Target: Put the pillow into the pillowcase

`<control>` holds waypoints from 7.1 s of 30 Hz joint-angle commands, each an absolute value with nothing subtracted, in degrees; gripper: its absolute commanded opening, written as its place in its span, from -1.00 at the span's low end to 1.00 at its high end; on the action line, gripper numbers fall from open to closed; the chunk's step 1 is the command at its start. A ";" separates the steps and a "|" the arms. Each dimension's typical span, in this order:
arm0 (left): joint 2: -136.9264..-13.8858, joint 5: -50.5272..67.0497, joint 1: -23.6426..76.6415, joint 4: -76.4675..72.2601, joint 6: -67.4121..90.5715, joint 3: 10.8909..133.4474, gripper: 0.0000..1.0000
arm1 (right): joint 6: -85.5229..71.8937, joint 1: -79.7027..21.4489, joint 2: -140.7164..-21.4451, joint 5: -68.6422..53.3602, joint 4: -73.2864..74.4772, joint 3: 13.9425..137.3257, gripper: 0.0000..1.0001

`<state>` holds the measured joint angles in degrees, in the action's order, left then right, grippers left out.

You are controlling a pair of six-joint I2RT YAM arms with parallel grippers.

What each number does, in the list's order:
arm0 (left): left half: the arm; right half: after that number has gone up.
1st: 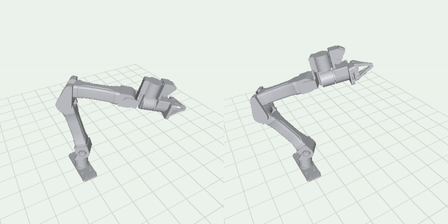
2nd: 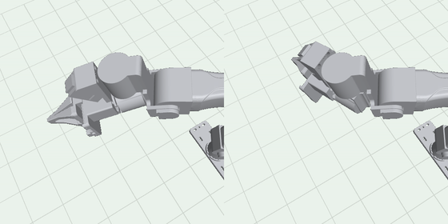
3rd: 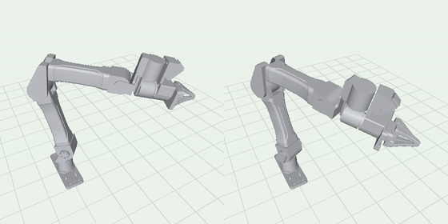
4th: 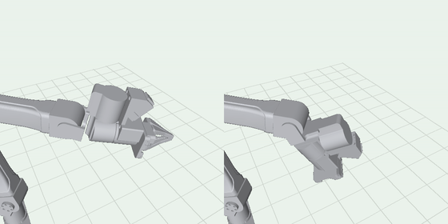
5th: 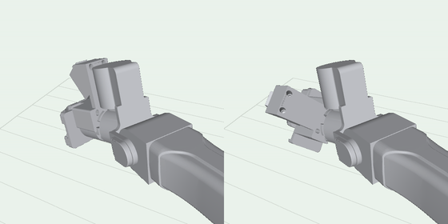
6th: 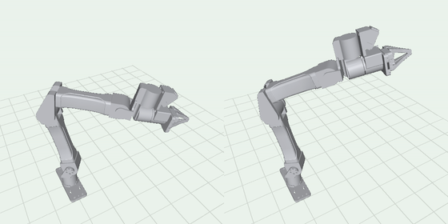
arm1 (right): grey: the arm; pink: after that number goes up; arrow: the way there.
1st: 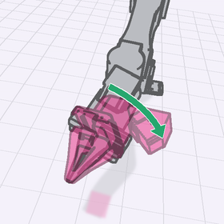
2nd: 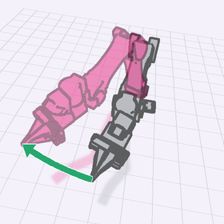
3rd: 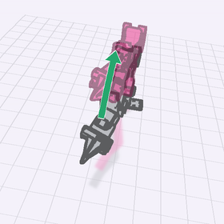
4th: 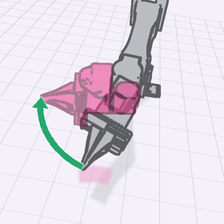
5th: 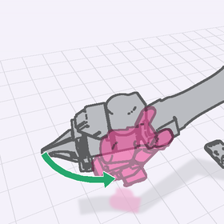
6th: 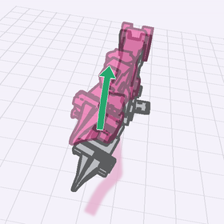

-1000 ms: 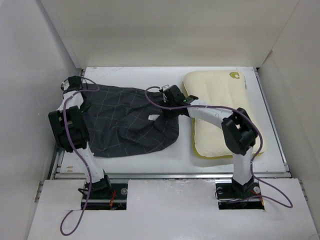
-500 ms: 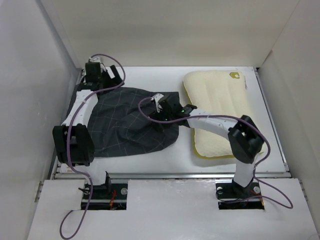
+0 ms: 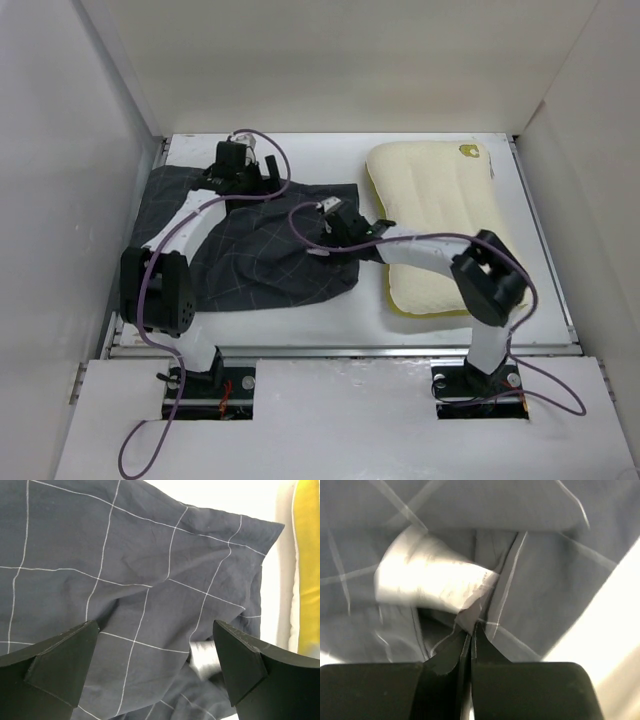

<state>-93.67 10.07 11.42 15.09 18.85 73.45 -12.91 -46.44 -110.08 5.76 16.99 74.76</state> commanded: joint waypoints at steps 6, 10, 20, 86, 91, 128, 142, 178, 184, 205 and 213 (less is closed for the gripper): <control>-93.08 3.25 20.65 17.75 15.21 74.18 1.00 | -18.89 -47.54 -87.56 -2.55 11.08 52.16 -0.94; -94.22 4.04 23.72 18.28 15.21 74.18 1.00 | -18.90 -48.77 -76.58 -5.18 7.49 41.77 -0.57; -91.15 2.64 32.60 21.62 16.61 68.65 0.98 | -15.21 -48.78 -65.06 -4.23 12.37 39.61 -0.02; -92.72 -2.20 29.97 24.26 13.97 86.83 -1.00 | -8.78 -14.93 -74.19 -2.90 16.61 56.71 -1.00; -92.72 0.25 29.97 24.26 13.97 86.84 -1.00 | -13.78 -21.00 -69.79 0.61 17.14 51.77 -1.00; -82.18 4.40 30.50 23.64 16.26 85.08 -1.00 | -30.42 -46.38 -95.81 50.19 22.25 70.87 -1.00; -85.17 6.51 30.50 25.13 16.69 86.84 -1.00 | -29.18 -57.22 -91.57 41.81 8.16 60.18 -0.58; -100.46 4.83 26.46 33.84 3.87 94.86 1.00 | -17.67 -19.25 -107.04 -6.85 6.95 81.12 1.00; -100.46 7.56 25.75 32.52 4.56 85.45 0.75 | -17.67 -19.25 -108.90 -9.84 4.05 81.22 1.00; -99.49 -3.33 24.70 36.74 9.40 90.34 -1.00 | -11.78 -19.25 -99.24 -20.84 -7.21 68.39 -1.00; -99.49 -4.57 24.70 37.97 9.93 91.85 -0.25 | -8.53 -19.25 -92.72 -19.86 -8.44 63.02 -1.00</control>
